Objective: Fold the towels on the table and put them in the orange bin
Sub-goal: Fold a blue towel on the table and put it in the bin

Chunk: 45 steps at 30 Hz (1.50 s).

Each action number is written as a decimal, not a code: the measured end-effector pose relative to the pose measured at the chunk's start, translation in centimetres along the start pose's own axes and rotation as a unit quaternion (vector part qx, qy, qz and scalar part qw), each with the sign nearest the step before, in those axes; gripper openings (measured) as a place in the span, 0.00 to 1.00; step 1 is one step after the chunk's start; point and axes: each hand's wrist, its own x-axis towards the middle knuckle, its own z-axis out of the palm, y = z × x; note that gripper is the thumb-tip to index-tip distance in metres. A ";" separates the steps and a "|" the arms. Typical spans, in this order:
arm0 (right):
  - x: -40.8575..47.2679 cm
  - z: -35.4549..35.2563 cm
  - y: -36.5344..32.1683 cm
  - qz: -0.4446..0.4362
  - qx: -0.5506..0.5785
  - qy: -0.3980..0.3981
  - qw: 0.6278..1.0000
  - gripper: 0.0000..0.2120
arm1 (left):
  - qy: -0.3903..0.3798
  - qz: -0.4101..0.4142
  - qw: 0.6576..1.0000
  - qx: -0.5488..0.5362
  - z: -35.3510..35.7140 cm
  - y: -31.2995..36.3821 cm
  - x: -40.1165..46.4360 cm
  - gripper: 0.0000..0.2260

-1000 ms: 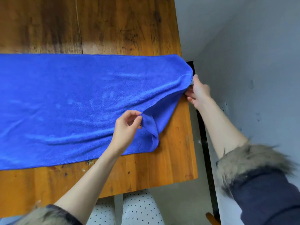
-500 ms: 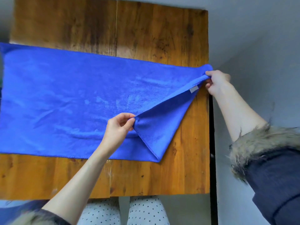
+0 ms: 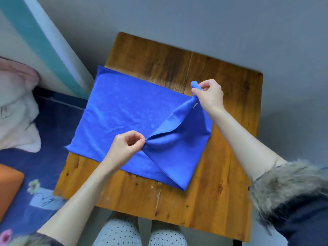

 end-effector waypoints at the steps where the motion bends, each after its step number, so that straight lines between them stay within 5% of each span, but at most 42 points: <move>1: -0.3 1.0 -1.6 -0.015 0.002 -0.012 1.000 0.09 | 0.009 0.007 1.000 -0.013 -1.6 0.2 -0.2 0.10; 10: -2.1 11.4 -12.8 -0.034 0.062 -0.098 0.993 0.07 | 0.160 -0.011 0.980 -0.114 -13.5 -3.4 -1.1 0.13; 18: -2.9 20.3 -13.9 -0.001 0.124 -0.189 0.974 0.14 | 0.300 -0.173 0.929 -0.132 -17.3 -10.1 0.1 0.07; 22: -3.0 21.4 -10.2 -0.042 -0.085 -0.203 0.975 0.17 | 0.294 -0.211 0.932 0.005 -17.6 -11.8 0.5 0.08; 28: -2.5 19.2 -2.8 -0.116 -0.369 -0.204 0.900 0.23 | 0.216 -0.073 0.959 0.166 -14.8 -11.2 0.8 0.09; 35: -2.6 16.2 2.7 -0.095 -0.435 -0.268 0.854 0.26 | 0.053 -0.050 0.952 0.296 -9.8 -11.9 1.3 0.19; 45: -6.1 12.9 7.9 -0.014 -0.430 -0.197 0.881 0.24 | 0.003 -0.038 0.921 0.388 -8.6 -10.7 3.9 0.22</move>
